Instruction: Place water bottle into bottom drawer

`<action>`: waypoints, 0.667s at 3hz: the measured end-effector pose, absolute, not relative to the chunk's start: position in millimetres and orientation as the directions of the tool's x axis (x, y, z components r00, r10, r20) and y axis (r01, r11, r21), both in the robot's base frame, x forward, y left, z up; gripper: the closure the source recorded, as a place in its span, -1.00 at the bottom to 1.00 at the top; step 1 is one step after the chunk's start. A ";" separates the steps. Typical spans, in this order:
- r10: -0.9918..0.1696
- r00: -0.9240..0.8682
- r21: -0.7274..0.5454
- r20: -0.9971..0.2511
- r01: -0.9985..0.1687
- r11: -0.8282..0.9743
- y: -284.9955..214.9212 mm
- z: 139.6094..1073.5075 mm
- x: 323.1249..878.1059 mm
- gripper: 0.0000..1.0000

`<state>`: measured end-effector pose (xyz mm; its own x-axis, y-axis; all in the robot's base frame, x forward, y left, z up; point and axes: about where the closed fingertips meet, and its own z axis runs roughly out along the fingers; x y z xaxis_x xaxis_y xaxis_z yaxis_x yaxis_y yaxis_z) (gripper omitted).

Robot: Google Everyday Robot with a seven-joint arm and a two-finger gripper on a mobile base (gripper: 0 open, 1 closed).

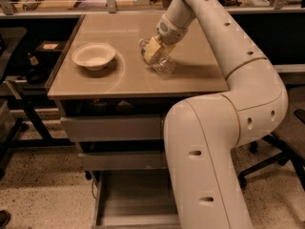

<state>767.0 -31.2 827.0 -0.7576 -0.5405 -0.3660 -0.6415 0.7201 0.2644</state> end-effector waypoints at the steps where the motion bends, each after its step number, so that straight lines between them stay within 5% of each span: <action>1: -0.540 -0.758 0.264 -0.366 -0.641 0.720 -31.2 827.0 767.0 1.00; 2: -0.537 -0.746 0.265 -0.394 -0.651 0.711 -29.4 830.1 770.4 1.00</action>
Offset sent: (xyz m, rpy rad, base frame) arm -0.0054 -0.0024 0.0133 0.0530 -0.0496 0.0251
